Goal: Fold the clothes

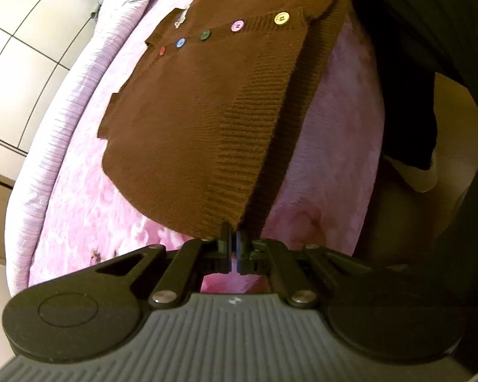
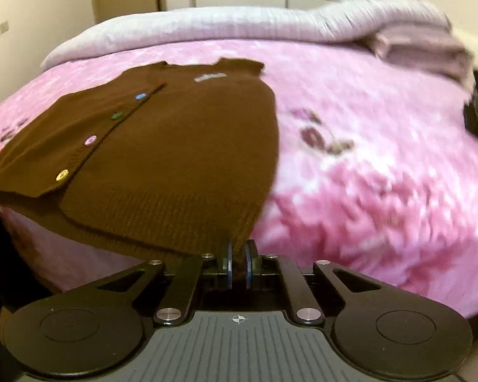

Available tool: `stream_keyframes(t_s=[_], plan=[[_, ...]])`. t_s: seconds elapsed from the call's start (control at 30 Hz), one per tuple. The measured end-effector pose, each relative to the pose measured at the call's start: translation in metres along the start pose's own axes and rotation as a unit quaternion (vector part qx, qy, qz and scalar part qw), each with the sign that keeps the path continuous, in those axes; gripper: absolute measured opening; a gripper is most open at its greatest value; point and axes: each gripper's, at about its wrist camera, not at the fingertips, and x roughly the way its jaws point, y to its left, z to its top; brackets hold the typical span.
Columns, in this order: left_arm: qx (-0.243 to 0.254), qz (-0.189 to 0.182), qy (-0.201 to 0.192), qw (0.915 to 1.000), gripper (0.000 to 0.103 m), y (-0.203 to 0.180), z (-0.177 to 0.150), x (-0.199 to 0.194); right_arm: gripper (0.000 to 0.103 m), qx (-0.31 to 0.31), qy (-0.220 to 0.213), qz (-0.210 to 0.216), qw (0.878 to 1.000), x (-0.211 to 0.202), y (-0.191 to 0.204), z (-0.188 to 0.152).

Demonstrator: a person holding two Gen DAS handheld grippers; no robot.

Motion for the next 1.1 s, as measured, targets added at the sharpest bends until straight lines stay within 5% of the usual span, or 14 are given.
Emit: stream_keyframes(t_s=[0.2,0.47,0.6,0.8,0.97,1.1], plan=[[-0.012,-0.027,-0.006,0.9995,0.001,0.014,-0.001,-0.004,0.008,0.049,0.002,0.021,0.999,-0.01,0.002,0.014],[-0.123,-0.137,-0.065,0.9807,0.005,0.048,-0.015,-0.036,0.042,0.121,-0.059,0.084,0.987,-0.017,-0.01,0.066],[-0.178,-0.12,-0.093,0.9723,0.005,0.073,-0.012,-0.041,0.045,0.157,-0.072,0.094,0.98,0.008,-0.039,0.095],[-0.169,-0.081,-0.126,0.9742,0.007,0.114,0.029,-0.018,0.045,0.195,-0.047,0.142,0.969,0.082,-0.09,0.137],[-0.122,-0.088,-0.149,0.9772,0.009,0.127,0.077,0.013,0.045,0.178,-0.017,0.107,0.978,0.139,-0.106,0.156],[-0.11,-0.105,-0.147,0.9774,0.01,0.122,0.097,0.042,0.045,0.088,-0.005,0.105,0.991,0.154,-0.078,0.155]])
